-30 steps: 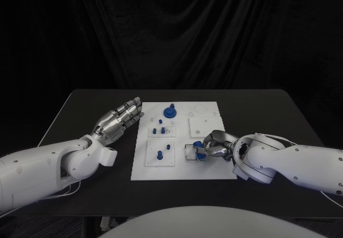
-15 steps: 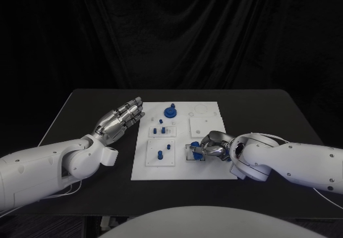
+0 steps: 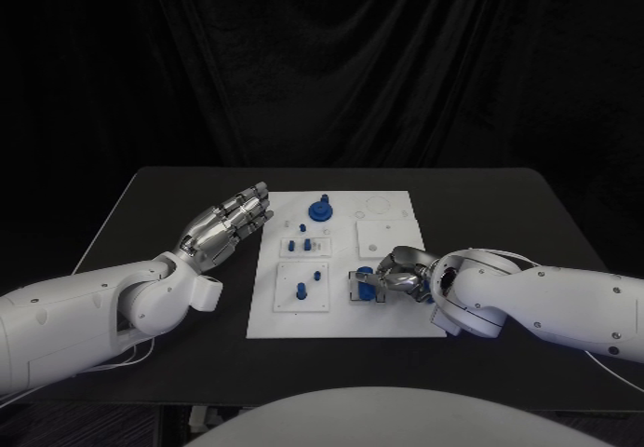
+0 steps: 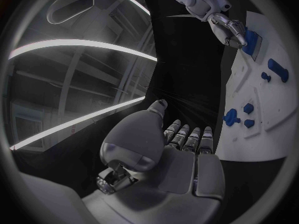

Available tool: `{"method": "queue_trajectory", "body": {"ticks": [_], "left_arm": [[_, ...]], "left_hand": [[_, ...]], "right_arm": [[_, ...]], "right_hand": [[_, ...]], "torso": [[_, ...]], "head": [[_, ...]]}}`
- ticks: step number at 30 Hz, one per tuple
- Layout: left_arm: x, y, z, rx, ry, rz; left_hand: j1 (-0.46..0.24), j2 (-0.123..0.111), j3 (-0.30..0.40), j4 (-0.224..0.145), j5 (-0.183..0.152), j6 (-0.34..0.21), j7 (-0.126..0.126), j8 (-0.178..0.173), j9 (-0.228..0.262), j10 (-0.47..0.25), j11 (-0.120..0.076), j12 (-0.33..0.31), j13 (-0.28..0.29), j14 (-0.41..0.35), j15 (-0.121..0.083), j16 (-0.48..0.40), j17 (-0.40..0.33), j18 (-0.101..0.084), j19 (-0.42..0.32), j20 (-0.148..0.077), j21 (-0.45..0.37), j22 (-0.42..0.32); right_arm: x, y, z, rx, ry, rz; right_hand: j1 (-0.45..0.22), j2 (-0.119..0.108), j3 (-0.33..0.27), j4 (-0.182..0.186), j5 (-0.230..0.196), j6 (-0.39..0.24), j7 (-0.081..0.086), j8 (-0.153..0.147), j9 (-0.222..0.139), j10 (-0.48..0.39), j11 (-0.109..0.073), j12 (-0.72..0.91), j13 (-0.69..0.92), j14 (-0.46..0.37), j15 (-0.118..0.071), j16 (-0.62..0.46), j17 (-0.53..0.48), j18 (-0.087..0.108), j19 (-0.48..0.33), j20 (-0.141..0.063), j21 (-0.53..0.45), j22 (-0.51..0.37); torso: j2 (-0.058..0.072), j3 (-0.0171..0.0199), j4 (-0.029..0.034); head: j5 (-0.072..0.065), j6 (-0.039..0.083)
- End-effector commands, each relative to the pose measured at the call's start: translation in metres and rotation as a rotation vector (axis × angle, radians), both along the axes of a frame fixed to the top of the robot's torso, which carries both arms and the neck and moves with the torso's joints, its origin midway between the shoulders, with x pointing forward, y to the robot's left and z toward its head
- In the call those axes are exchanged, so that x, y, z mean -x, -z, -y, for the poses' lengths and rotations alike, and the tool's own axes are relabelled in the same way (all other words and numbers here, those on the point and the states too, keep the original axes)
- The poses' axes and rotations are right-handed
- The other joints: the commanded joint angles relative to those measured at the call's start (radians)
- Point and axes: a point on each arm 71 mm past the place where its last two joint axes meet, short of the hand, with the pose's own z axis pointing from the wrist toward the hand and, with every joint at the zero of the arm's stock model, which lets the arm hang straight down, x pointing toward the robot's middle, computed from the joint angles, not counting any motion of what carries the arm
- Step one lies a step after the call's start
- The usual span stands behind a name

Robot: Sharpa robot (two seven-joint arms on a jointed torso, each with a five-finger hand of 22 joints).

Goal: Assemble the parts on the task board

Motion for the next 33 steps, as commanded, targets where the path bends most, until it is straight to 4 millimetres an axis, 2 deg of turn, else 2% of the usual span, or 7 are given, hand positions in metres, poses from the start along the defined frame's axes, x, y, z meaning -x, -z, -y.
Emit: {"method": "queue_trajectory", "body": {"ticks": [1, 6, 8, 17, 26, 28, 33], "left_arm": [[0.0, -0.002, 0.001, 0.029, 0.002, 0.021], [0.0, -0.002, 0.001, 0.029, 0.003, 0.02], [0.0, -0.002, 0.001, 0.029, 0.003, 0.02], [0.0, -0.002, 0.0, 0.027, 0.002, 0.018], [0.001, -0.002, 0.0, 0.027, 0.002, 0.017], [0.001, -0.002, -0.001, 0.026, 0.001, 0.017], [0.001, -0.002, -0.001, 0.023, -0.003, 0.018]], "left_hand": [[-0.013, 0.0, 0.008, 0.001, 0.003, 0.002, 0.002, 0.005, 0.001, 0.001, -0.001, 0.004, 0.001, 0.0, -0.003, -0.003, -0.001, 0.013, 0.0, 0.006, 0.001, 0.001], [-0.014, -0.001, 0.01, 0.0, 0.003, 0.003, 0.006, 0.006, 0.001, -0.001, -0.004, 0.005, 0.001, 0.0, -0.002, -0.003, -0.001, 0.014, 0.0, 0.007, 0.001, 0.001], [-0.014, -0.001, 0.01, 0.0, 0.003, 0.003, 0.006, 0.006, 0.001, -0.001, -0.004, 0.005, 0.001, 0.0, -0.002, -0.003, -0.001, 0.014, 0.0, 0.007, 0.001, 0.001], [-0.014, -0.001, 0.01, 0.0, 0.003, 0.003, 0.006, 0.006, 0.001, -0.001, -0.004, 0.005, 0.001, 0.0, -0.002, -0.003, -0.001, 0.014, 0.0, 0.007, 0.001, 0.001], [-0.014, -0.001, 0.01, 0.0, 0.003, 0.003, 0.006, 0.006, 0.001, -0.001, -0.004, 0.005, 0.001, 0.0, -0.002, -0.003, -0.001, 0.014, 0.0, 0.007, 0.001, 0.001], [-0.014, -0.001, 0.01, 0.0, 0.003, 0.003, 0.006, 0.006, 0.001, -0.001, -0.004, 0.005, 0.001, 0.0, -0.002, -0.003, -0.001, 0.014, 0.0, 0.007, 0.001, 0.001], [-0.015, -0.001, 0.011, 0.0, 0.003, 0.004, 0.007, 0.006, 0.002, -0.001, -0.006, 0.006, 0.001, 0.0, -0.001, -0.003, 0.0, 0.014, 0.001, 0.007, 0.001, 0.001]], "right_arm": [[0.0, 0.001, 0.0, 0.012, 0.0, -0.001], [-0.001, -0.001, 0.0, 0.005, 0.002, 0.021], [-0.001, -0.002, 0.0, -0.001, 0.003, 0.03], [-0.001, -0.006, 0.003, -0.045, 0.005, 0.082], [0.006, -0.018, 0.017, -0.077, 0.023, 0.119], [0.006, -0.026, 0.024, -0.071, 0.03, 0.123], [0.006, -0.04, 0.044, -0.029, 0.049, 0.108]], "right_hand": [[-0.033, 0.007, -0.021, 0.001, -0.048, -0.001, 0.008, -0.009, -0.004, 0.104, 0.011, 0.003, 0.263, 0.072, 0.011, -0.005, 0.087, 0.012, 0.028, 0.008, -0.011, 0.193], [-0.072, 0.016, -0.052, 0.003, -0.094, 0.0, 0.01, -0.015, -0.007, 0.104, 0.012, 0.003, 0.263, 0.072, 0.012, -0.005, 0.086, 0.014, 0.026, 0.009, -0.018, 0.192], [-0.094, 0.019, -0.081, 0.003, -0.027, 0.002, 0.009, -0.017, -0.008, 0.104, 0.012, 0.003, 0.263, 0.072, 0.011, -0.006, 0.085, 0.014, 0.026, 0.009, -0.018, 0.192], [-0.099, 0.045, -0.112, 0.0, 0.007, 0.007, 0.008, -0.017, -0.008, 0.104, 0.011, 0.003, 0.263, 0.072, 0.011, -0.006, 0.085, 0.014, 0.026, 0.009, -0.022, 0.191], [0.006, 0.048, -0.128, -0.009, 0.094, 0.015, 0.004, -0.013, -0.006, 0.104, 0.008, 0.003, 0.263, 0.072, 0.008, -0.006, 0.084, 0.014, 0.028, 0.006, -0.021, 0.193], [0.043, 0.045, -0.132, -0.012, 0.139, 0.016, 0.003, -0.013, -0.005, 0.104, 0.007, 0.003, 0.263, 0.072, 0.007, -0.006, 0.085, 0.013, 0.029, 0.005, -0.018, 0.194], [0.072, 0.042, -0.134, -0.017, 0.168, 0.016, 0.003, -0.013, -0.005, 0.104, 0.006, 0.003, 0.263, 0.073, 0.007, -0.005, 0.086, 0.012, 0.031, 0.005, -0.015, 0.195]], "torso": [[0.0, 0.0002, 0.0005], [0.0, 0.0005, 0.0002], [0.0, 0.0007, 0.0], [0.0, 0.0007, -0.0005], [-0.001, 0.0005, -0.0003], [-0.001, 0.0006, -0.0006], [0.0, 0.0003, 0.0001]], "head": [[0.001, 0.0], [0.003, 0.0], [0.003, 0.0], [0.006, 0.0], [0.01, 0.0], [0.009, 0.0], [0.009, 0.0]]}}
